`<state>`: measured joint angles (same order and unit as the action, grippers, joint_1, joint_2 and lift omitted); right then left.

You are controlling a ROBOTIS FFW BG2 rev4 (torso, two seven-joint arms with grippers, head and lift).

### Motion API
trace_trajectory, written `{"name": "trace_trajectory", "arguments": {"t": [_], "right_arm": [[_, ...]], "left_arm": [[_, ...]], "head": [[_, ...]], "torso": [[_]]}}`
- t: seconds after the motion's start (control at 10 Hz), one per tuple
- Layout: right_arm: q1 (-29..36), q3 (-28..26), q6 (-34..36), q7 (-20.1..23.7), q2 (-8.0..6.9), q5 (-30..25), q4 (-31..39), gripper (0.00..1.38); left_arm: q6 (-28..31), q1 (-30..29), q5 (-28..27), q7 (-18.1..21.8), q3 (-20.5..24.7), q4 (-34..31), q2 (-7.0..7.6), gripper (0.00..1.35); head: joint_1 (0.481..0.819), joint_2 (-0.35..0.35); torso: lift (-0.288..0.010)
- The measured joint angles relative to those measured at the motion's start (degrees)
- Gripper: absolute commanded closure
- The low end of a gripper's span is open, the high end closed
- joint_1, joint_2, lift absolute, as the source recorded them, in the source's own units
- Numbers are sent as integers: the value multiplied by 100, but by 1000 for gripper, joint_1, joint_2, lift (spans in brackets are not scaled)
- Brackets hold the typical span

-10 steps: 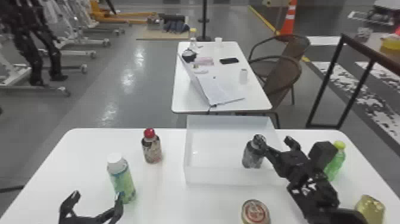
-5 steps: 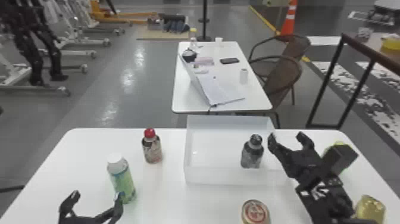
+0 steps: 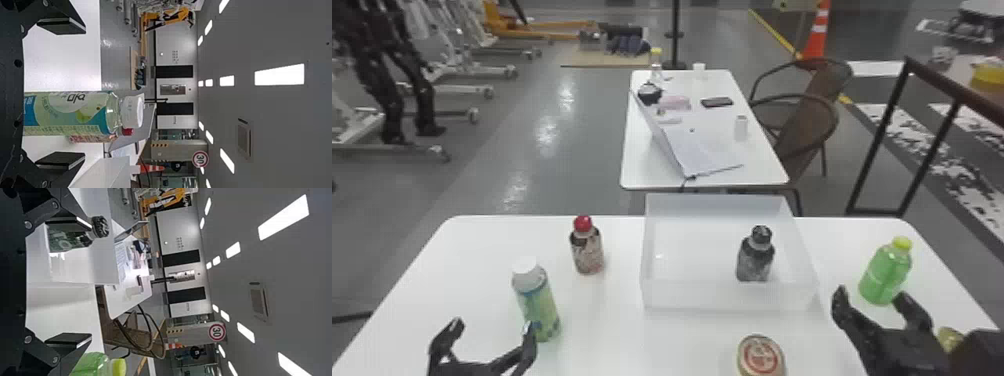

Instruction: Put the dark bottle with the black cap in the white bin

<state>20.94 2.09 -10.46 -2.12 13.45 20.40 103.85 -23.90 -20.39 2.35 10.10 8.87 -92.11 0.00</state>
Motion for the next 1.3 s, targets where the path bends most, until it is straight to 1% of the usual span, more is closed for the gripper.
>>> {"name": "trace_trajectory", "arguments": {"t": [0.1,0.2,0.3,0.4,0.5,0.6,1.0,1.3], "right_arm": [[293,-41,158,106,19,20,134,295],[530,-81,321,166,70,-39,253,295],[675,-92,378,234,134,-129,301,295],[707,-93,382,404,162,-207,215,295],[695,-84,356,479,139,-277,111,295],[693,-86,328,485,80,-402,100,295],[683,-98,304,432,-39,-725,163,294],[683,-130,308,411,-135,-854,180,295]], "left_arm": [[-8,1,-5,0,-14,-5,0,167],[-9,3,-12,0,-34,-12,0,168],[-13,14,-27,0,-45,-16,0,167],[-27,31,-43,0,-55,-17,0,168],[-30,49,-55,0,-71,-18,0,167],[-30,54,-64,0,-84,-24,0,168],[-8,53,-74,0,-114,-26,0,167],[8,69,-71,-11,-163,-27,0,167]], "head": [[549,0],[549,0],[549,0],[549,0],[549,0],[549,0],[549,0],[549,0]], "torso": [[-100],[-100],[-100],[-100],[-100],[-100],[-100],[-100]]}}
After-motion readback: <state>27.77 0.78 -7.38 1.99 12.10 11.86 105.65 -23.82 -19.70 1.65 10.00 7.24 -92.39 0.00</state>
